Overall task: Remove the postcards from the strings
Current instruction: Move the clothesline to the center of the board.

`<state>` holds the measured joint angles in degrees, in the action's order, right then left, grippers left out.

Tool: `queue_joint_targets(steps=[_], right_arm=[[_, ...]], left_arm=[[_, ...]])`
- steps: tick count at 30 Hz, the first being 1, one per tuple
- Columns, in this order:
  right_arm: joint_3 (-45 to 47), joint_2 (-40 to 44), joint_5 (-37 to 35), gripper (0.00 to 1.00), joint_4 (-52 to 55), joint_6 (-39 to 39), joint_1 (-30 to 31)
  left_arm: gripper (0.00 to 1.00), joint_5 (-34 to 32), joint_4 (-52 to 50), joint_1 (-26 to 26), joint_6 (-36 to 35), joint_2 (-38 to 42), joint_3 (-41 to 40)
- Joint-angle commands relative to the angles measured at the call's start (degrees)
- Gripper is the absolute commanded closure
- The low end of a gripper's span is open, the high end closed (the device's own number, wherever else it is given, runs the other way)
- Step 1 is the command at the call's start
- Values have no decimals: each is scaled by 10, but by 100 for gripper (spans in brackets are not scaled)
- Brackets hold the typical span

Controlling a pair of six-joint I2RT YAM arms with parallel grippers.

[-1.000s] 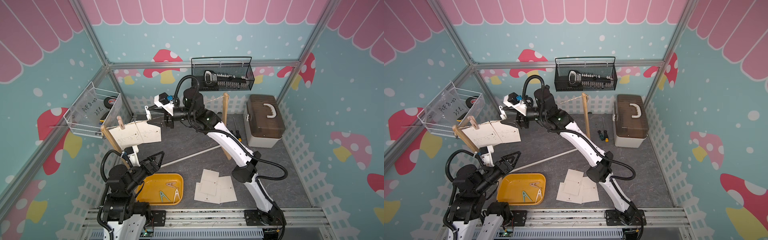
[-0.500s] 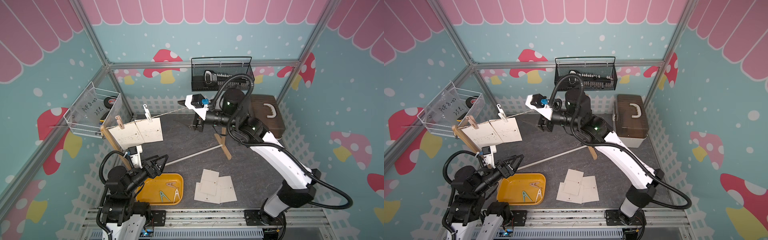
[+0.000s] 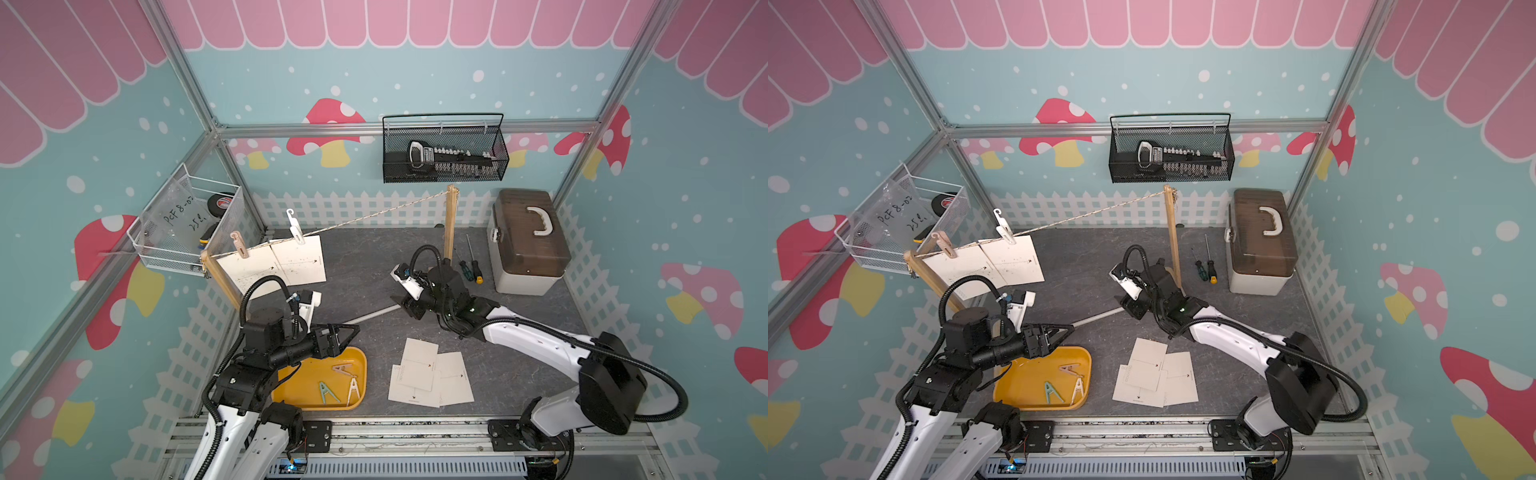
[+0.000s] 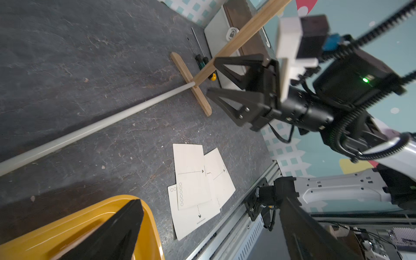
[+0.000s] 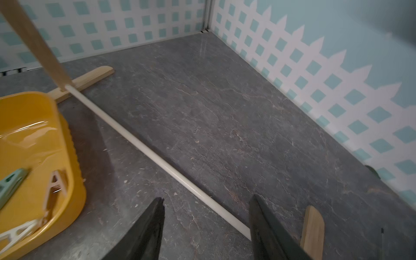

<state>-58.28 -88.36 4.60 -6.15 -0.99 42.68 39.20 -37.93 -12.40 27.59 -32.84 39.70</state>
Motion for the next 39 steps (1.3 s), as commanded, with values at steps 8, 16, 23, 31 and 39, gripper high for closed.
queue_joint_targets(steps=[8, 16, 23, 31, 39], right_arm=[[-209, -261, 23, 41, -19, 159, -78], [-247, -331, -26, 43, 55, 259, -111], [-191, -328, -48, 45, 68, 292, -120], [-98, -295, -86, 46, 69, 340, -134], [6, -242, -120, 47, 51, 420, -160]], left_arm=[[0, 7, -14, -73, -38, -12, 21], [0, -19, -14, -75, -31, 5, 19], [0, -14, -12, -74, -37, -5, 25], [0, -10, -11, -75, -40, -4, 28], [0, 4, -11, -76, -47, 0, 28]])
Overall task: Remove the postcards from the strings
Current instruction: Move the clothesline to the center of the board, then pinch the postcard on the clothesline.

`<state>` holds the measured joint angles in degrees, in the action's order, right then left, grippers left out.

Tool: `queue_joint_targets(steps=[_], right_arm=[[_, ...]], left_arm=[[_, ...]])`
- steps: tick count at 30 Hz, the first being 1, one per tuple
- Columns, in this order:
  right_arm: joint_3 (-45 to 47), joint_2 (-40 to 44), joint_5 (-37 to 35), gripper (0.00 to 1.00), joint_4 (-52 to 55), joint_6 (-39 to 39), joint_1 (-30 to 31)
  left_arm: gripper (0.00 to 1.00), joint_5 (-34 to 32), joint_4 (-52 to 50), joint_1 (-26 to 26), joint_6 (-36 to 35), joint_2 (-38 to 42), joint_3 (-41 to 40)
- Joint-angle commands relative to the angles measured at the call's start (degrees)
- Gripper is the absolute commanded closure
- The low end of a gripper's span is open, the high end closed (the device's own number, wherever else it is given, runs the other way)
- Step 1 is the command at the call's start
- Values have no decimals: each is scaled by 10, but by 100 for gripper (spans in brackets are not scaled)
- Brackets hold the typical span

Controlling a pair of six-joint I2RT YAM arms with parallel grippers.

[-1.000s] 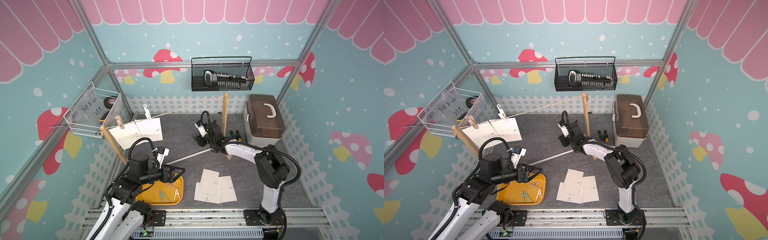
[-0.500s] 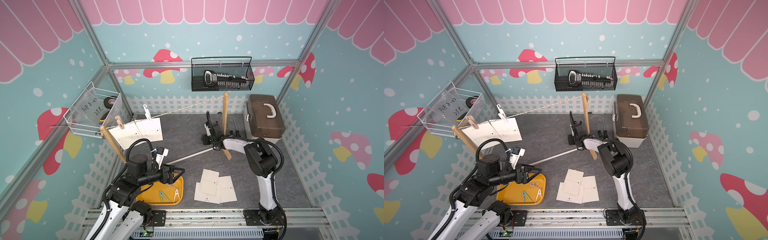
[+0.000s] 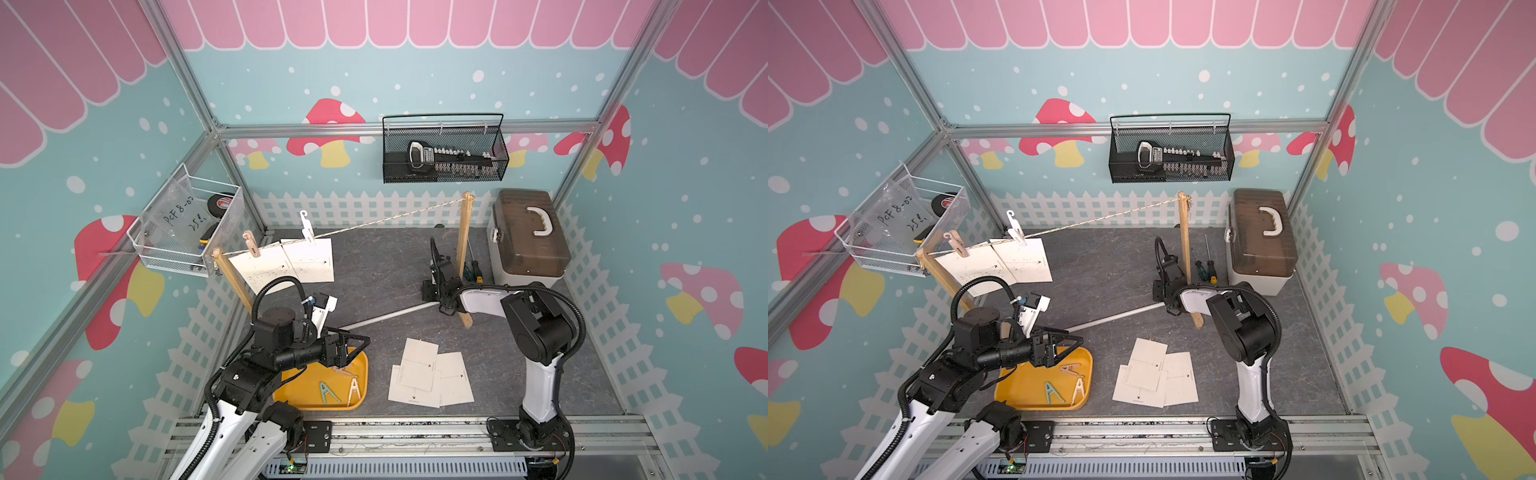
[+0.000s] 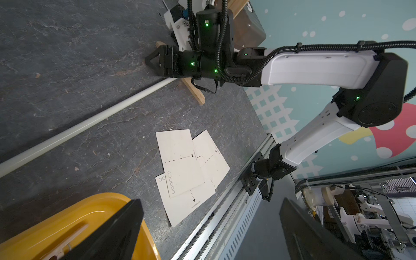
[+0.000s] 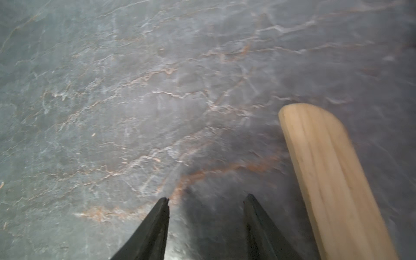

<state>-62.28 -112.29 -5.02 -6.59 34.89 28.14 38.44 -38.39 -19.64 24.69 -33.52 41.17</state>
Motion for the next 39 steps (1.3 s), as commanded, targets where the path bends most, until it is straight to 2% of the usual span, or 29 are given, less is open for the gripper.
queue_joint_targets(steps=[1, 7, 11, 15, 18, 24, 28, 30, 34, 39], right_arm=[[59, 5, -29, 47, 51, 72, -18], [140, 53, -61, 48, 31, 143, -25], [166, 71, -29, 49, -3, 143, -24], [189, 121, 4, 51, -37, 93, -11], [208, 175, 27, 51, -50, 25, 12], [246, 280, 98, 48, -63, -145, 77], [277, 379, 205, 49, -107, -228, 106], [259, 437, 251, 48, -98, -257, 120], [143, 500, 324, 47, -23, -299, 130], [-34, 459, 351, 41, 41, -303, 143]], left_arm=[[0, 13, -7, -3, -18, 8, 12], [0, 6, -8, -3, -24, 25, 13], [0, -32, 6, -3, -27, 63, 11], [0, -73, 68, -3, 13, 130, -19], [0, -85, 131, -3, 59, 163, -52], [0, -104, 257, -3, 146, 171, -110], [1, -118, 322, -3, 188, 162, -137], [1, -127, 379, -2, 214, 160, -153], [1, -142, 490, -3, 256, 145, -185], [3, -161, 582, -2, 281, 110, -205]])
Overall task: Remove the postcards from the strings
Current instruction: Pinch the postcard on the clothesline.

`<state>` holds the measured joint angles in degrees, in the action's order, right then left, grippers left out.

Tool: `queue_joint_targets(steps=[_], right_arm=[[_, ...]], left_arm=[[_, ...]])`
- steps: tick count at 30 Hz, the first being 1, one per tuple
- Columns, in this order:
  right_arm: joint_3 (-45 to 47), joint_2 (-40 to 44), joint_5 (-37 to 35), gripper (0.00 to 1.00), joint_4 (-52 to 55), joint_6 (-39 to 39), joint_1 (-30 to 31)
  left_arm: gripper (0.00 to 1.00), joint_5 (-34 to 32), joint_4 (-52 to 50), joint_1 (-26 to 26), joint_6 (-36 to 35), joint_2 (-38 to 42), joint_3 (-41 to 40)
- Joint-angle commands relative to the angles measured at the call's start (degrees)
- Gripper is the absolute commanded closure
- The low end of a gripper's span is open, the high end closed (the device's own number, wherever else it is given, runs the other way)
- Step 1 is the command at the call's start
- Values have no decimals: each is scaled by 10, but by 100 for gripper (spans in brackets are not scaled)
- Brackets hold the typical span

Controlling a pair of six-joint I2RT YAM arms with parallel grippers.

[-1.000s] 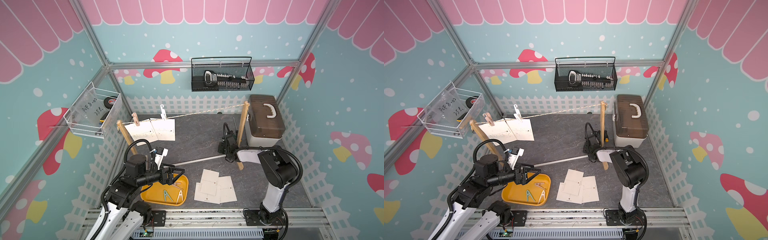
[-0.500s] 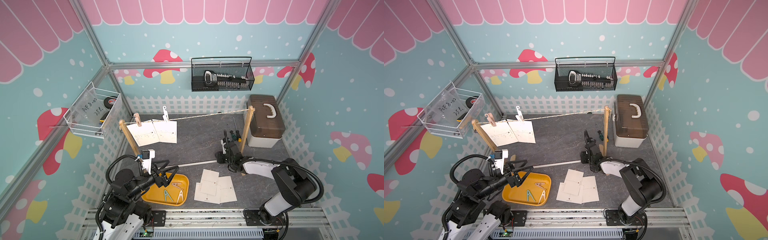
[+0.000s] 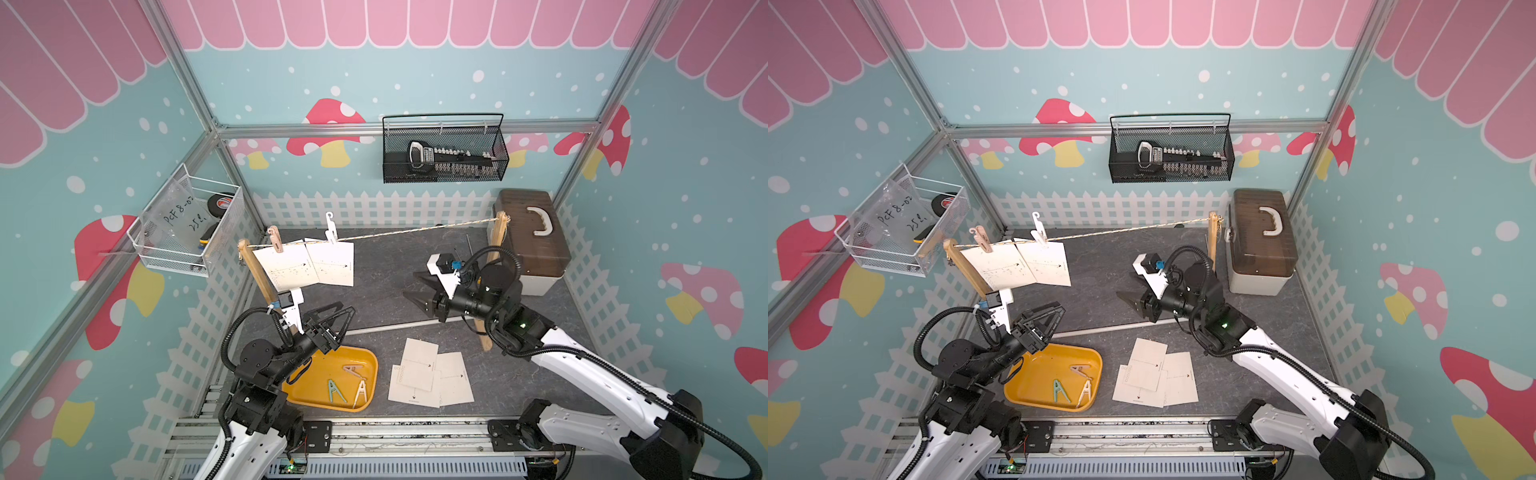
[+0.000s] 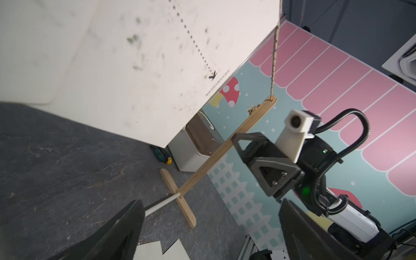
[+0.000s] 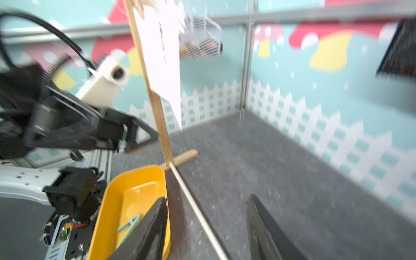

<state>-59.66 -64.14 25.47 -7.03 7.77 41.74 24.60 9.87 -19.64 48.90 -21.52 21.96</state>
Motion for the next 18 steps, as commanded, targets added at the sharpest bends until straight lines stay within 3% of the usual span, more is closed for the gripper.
queue_joint_targets(steps=[1, 10, 18], right_arm=[[-99, -43, 48, 39, 56, -25, 8], [-380, -224, 58, 29, 122, -2, 12], [-526, -324, 73, 23, 177, -17, 25]], left_arm=[[4, -31, 121, -3, 48, -17, -19], [9, -82, 192, -3, 68, -73, -26], [12, -121, 222, -3, 78, -124, -28]])
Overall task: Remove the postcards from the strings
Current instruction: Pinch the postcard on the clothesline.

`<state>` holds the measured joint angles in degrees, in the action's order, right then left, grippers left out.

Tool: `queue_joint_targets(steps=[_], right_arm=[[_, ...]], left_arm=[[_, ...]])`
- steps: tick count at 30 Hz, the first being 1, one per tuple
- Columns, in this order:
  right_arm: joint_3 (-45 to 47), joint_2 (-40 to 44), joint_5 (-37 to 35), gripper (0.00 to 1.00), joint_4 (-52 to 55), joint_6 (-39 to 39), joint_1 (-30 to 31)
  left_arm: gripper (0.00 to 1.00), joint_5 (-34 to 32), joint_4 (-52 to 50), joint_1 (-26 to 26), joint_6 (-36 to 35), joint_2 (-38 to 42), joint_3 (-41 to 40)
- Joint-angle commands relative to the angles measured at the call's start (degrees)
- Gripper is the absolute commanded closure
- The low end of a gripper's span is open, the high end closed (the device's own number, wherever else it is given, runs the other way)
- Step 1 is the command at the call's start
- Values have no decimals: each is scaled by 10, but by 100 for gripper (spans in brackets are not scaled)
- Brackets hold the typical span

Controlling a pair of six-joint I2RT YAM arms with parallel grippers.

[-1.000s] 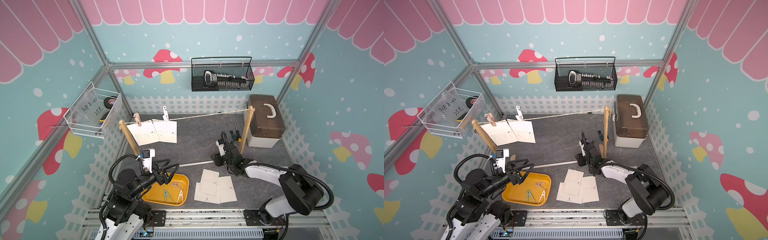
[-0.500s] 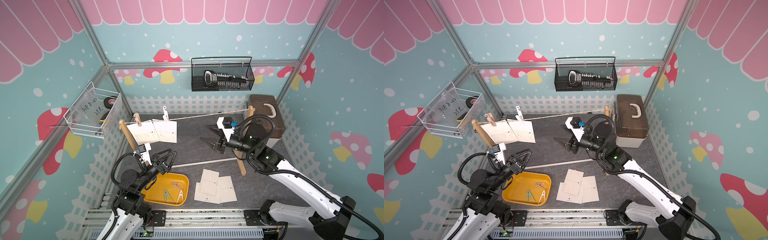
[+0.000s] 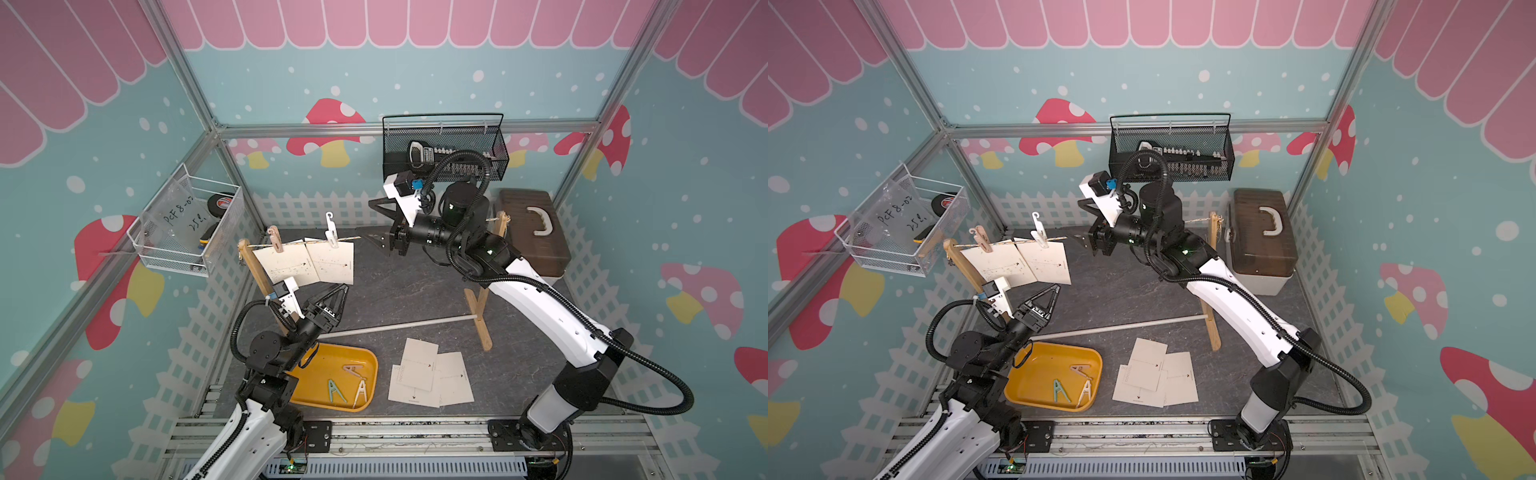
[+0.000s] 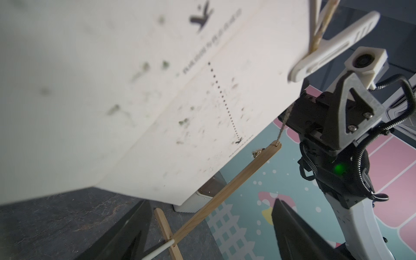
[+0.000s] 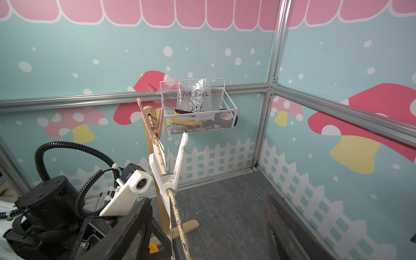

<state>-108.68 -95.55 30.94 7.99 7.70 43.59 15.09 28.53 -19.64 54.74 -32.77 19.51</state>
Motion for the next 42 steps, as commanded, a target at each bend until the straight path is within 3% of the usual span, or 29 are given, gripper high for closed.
queue_joint_targets(steps=[1, 13, 22, 33, 40, 42], right_arm=[[-47, -17, 19, 22, 34, -19, 8], [-82, -46, 30, 19, 54, -30, 12], [-82, -52, 28, 19, 56, -32, 12], [-98, -62, 23, 20, 56, -29, 13], [-138, -95, 39, 21, 71, -15, 13], [-155, -107, 49, 21, 83, -17, 16]], left_arm=[[12, -30, 41, -3, 21, -19, -4], [12, -33, 125, -3, 39, -100, 20], [22, -31, 218, -7, 58, -115, -2], [40, -45, 225, -12, 63, -86, -35], [62, -49, 232, -14, 58, -64, -52], [64, -50, 234, -14, 58, -60, -54]])
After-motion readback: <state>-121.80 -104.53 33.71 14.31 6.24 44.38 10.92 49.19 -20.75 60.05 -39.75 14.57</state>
